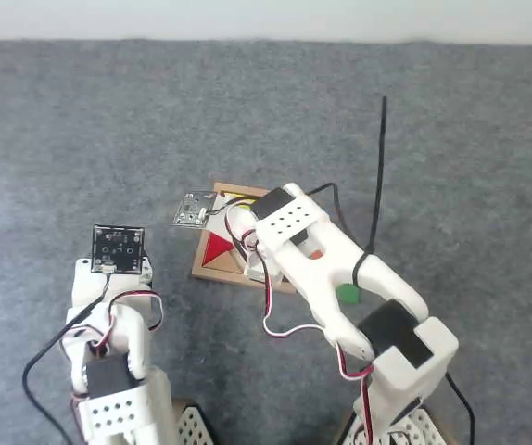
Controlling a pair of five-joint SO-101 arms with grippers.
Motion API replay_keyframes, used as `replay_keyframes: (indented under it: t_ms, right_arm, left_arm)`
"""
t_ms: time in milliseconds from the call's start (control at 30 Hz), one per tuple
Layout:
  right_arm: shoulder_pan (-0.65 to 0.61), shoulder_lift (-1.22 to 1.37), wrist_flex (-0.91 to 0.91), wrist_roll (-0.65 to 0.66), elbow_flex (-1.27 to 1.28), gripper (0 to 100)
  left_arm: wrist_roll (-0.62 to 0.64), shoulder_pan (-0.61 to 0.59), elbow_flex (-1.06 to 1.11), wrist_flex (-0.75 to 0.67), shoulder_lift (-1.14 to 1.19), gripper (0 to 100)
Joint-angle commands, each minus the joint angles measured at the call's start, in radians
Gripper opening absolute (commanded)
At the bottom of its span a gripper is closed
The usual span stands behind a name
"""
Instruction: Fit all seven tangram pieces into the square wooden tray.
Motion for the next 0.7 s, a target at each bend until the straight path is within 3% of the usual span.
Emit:
replay_keyframes:
  t_ms: [0,100,267,433,567,667]
  right_arm:
    - [0.015,-0.105,0.018,-0.021,-0.038,0.8]
    - [0.061,-0.174,0.047,-0.052,-0.04,0.8]
    - [0.263,-0.394,0.22,-0.057,-0.025,0.9]
    - [0.315,-0.432,0.14,-0.071,0.138,3.9]
    - [0.337,-0.323,0.004,-0.327,0.19,17.2]
    - [0.34,-0.265,-0.019,-0.436,0.181,19.0]
  left_arm:
    - [-0.008,-0.006,-0.031,-0.017,-0.012,5]
    - [-0.008,-0.006,-0.031,-0.017,-0.012,5]
    - [-0.009,-0.006,-0.031,-0.018,-0.012,5]
    - [-0.011,-0.005,-0.03,-0.018,-0.012,5]
    - [-0.011,-0.005,-0.03,-0.014,-0.012,5]
    - [-0.011,-0.006,-0.03,-0.012,-0.012,5]
